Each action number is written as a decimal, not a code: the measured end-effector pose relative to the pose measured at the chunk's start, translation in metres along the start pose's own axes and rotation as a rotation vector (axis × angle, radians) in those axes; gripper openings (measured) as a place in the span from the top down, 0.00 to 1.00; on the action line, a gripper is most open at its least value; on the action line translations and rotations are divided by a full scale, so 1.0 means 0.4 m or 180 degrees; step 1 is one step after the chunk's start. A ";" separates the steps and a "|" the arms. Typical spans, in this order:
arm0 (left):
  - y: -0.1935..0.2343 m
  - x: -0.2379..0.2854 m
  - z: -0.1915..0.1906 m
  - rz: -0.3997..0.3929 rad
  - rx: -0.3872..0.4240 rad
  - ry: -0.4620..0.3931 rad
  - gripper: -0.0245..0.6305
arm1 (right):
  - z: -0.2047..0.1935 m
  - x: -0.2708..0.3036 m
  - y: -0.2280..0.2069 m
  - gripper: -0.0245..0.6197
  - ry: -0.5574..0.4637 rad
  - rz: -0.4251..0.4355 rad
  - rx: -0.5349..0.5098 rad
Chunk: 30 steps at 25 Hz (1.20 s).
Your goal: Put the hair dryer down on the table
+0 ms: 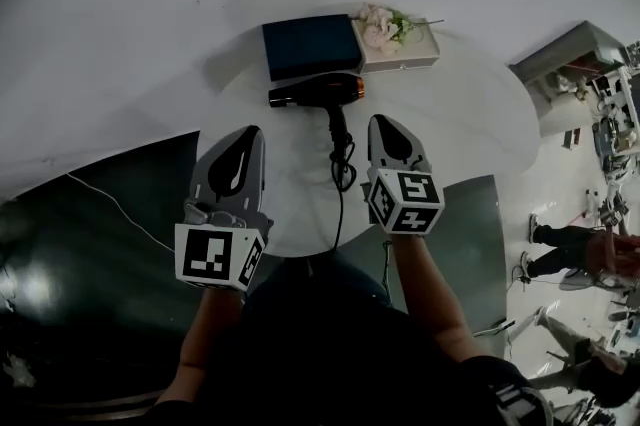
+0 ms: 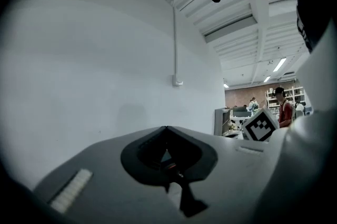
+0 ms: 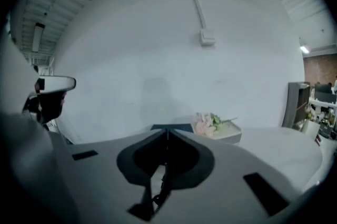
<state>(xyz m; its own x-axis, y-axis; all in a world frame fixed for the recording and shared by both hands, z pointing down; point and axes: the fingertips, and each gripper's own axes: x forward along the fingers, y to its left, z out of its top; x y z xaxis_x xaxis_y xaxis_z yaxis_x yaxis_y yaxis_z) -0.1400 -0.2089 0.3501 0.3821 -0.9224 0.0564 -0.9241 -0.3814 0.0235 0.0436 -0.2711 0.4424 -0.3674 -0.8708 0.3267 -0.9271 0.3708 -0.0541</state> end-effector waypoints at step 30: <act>-0.151 -0.077 0.227 0.0388 0.0340 -0.0502 0.95 | 0.376 -0.327 0.025 0.94 -0.1320 0.0274 -0.0550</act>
<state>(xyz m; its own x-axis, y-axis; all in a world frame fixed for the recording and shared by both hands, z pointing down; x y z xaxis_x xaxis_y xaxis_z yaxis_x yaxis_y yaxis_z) -0.0960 -0.1630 0.2562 0.2707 -0.9570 -0.1047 -0.9614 -0.2632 -0.0802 0.0712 -0.2018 0.2572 -0.4737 -0.8771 -0.0795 -0.8789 0.4652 0.1052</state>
